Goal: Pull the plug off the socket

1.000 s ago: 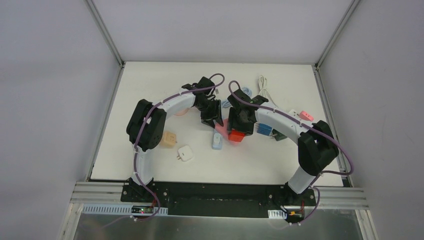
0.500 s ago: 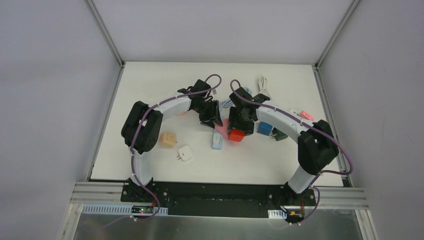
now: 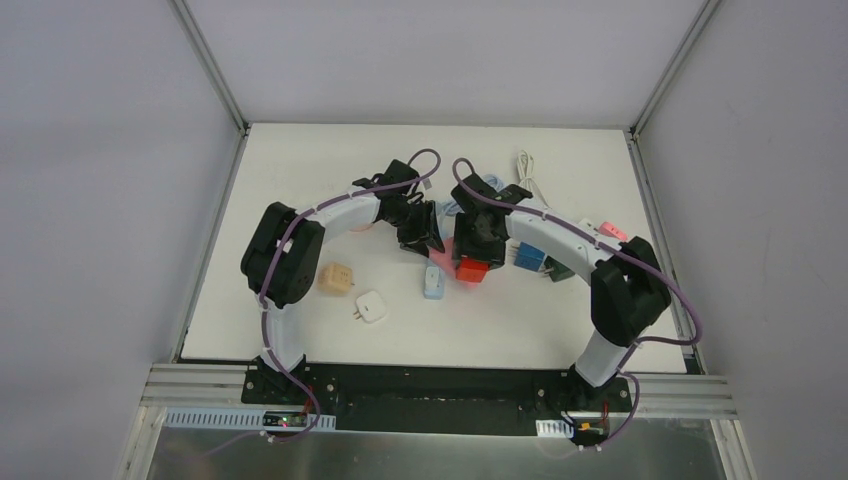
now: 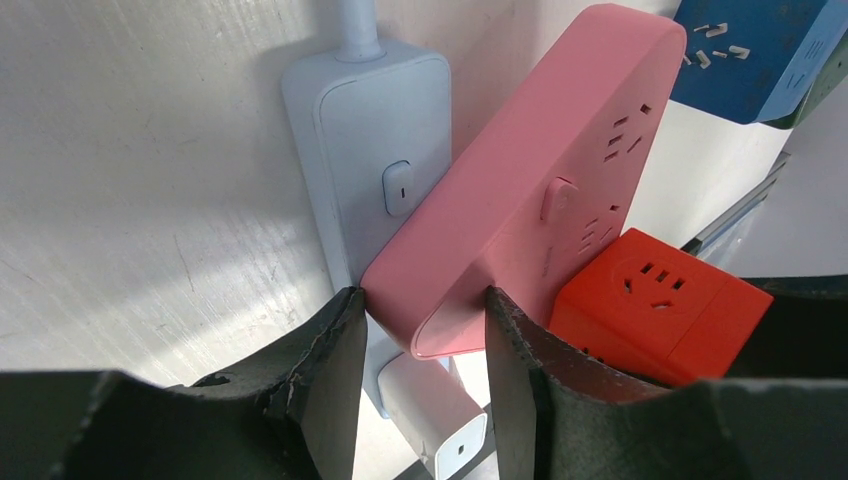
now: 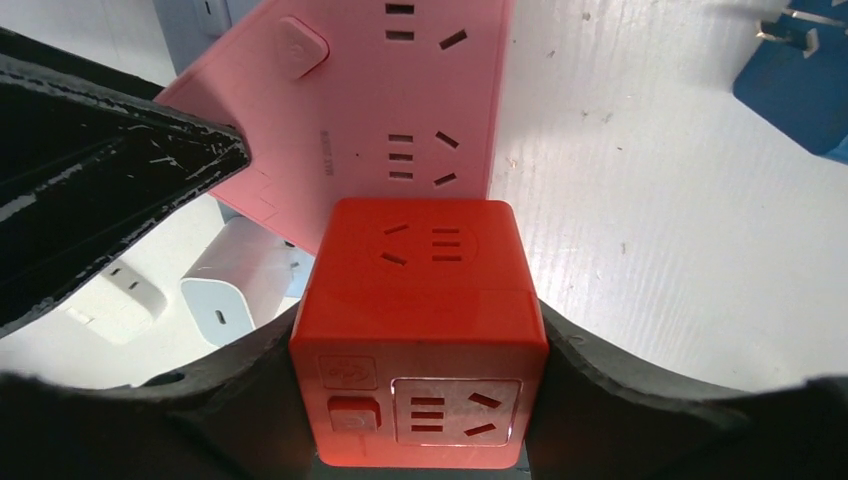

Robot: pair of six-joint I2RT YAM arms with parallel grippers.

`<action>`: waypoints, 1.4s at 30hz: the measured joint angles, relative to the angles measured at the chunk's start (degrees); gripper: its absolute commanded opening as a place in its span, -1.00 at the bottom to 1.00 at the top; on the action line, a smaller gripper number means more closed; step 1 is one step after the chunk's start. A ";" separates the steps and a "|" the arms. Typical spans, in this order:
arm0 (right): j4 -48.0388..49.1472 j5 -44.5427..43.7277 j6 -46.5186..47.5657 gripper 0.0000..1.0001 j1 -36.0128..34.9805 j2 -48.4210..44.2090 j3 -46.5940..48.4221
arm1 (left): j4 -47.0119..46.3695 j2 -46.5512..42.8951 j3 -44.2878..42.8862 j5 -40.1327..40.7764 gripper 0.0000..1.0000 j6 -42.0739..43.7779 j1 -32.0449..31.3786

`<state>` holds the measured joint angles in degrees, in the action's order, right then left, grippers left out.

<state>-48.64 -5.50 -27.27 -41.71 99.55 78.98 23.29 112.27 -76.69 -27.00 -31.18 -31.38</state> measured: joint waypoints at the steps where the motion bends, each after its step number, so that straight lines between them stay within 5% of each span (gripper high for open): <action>1: 1.03 1.46 0.26 -1.00 0.90 -0.79 -1.09 | 0.00 0.07 -0.02 0.00 -0.66 0.00 0.00; 7: 5.97 8.55 1.16 -1.00 4.90 -4.22 -6.47 | 0.35 0.50 -0.63 -0.42 -0.66 0.02 -0.02; 19: -8.11 -1.81 -0.09 -1.00 -0.59 5.64 8.00 | 1.57 1.14 -1.27 -1.49 -0.65 0.07 0.35; 31: 0.83 5.33 0.70 -1.00 3.19 -2.86 -2.05 | 2.32 2.12 -2.16 -2.78 -0.65 0.02 0.35; 42: -5.97 -0.24 0.20 -1.00 0.76 1.57 4.83 | 4.26 2.91 -3.74 -3.02 -0.65 0.28 0.35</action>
<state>-54.61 -5.74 -27.07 -40.95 101.12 83.81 27.55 115.18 -80.42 -30.02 -30.89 -31.03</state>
